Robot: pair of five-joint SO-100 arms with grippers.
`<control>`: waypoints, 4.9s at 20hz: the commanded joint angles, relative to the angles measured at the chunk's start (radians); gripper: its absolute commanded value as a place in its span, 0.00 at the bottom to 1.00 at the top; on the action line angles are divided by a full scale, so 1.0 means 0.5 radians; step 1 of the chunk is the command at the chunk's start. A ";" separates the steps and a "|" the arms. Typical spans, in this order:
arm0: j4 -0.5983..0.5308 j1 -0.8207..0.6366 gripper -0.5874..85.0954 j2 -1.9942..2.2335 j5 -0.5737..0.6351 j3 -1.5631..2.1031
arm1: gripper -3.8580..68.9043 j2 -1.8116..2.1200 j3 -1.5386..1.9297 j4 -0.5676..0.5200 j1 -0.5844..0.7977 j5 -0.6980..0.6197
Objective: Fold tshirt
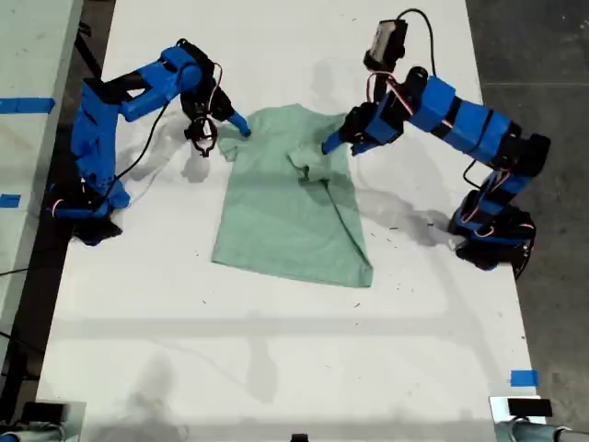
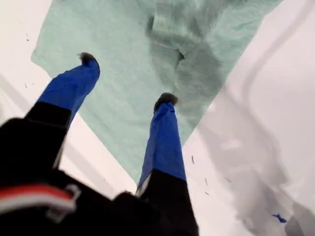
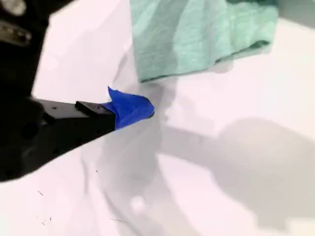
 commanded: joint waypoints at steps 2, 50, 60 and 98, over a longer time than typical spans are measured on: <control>-0.067 -0.092 0.43 -0.144 0.037 -0.058 | 0.36 0.307 0.117 0.012 -0.034 0.049; 0.258 0.819 0.41 1.246 -0.341 0.310 | 0.33 0.482 0.494 -0.135 -0.227 0.074; 0.095 1.325 0.37 1.537 -0.881 1.037 | 0.41 0.383 0.841 -0.264 -0.583 0.110; -0.055 1.335 0.33 1.743 -0.902 1.276 | 0.03 -0.877 -0.472 -0.141 -0.795 0.380</control>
